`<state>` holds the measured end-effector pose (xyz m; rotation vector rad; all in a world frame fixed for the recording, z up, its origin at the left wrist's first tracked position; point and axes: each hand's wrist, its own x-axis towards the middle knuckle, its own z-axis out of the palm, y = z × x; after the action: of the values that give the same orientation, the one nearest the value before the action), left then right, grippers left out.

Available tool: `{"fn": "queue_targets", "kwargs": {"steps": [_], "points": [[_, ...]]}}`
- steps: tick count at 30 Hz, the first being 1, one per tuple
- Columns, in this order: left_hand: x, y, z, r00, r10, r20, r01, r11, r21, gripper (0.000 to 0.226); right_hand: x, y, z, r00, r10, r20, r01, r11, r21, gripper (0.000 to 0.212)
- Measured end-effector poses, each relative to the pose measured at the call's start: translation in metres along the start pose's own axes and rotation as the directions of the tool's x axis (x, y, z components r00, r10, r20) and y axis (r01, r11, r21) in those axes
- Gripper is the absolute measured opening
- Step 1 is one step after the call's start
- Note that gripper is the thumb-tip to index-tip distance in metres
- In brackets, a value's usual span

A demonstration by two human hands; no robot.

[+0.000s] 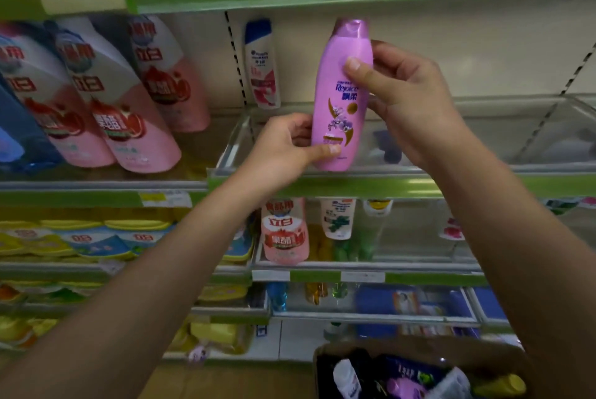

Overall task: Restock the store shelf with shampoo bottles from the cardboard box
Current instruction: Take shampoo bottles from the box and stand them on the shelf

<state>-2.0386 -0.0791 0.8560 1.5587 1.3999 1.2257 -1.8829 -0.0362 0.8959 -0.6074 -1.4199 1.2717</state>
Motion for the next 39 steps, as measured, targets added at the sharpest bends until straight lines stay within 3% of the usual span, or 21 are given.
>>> {"fn": "queue_targets", "kwargs": {"steps": [11,20,30,34,39], "points": [[0.067,-0.043,-0.013,0.996,-0.089,0.011,0.087,0.99,0.115,0.027,0.052,0.062,0.006,0.998,-0.057,0.006,0.058,0.985,-0.162,0.029],[0.121,-0.066,-0.005,0.993,-0.07,-0.093,0.089,0.973,0.211,0.033,0.107,0.089,-0.002,0.993,-0.113,-0.021,0.1,0.94,-0.326,0.041],[0.176,-0.087,-0.009,0.984,0.017,-0.179,0.011,0.988,0.153,0.029,0.169,0.112,-0.013,0.995,-0.075,-0.064,0.043,0.918,-0.394,0.05],[0.195,-0.096,-0.008,0.97,0.063,-0.236,-0.016,0.98,0.196,0.035,0.183,0.119,-0.017,0.992,-0.102,-0.078,0.072,0.943,-0.324,0.049],[0.212,-0.103,-0.005,0.956,0.073,-0.283,0.003,0.966,0.258,0.036,0.192,0.12,-0.019,0.986,-0.144,-0.084,0.104,0.926,-0.363,0.047]]}}
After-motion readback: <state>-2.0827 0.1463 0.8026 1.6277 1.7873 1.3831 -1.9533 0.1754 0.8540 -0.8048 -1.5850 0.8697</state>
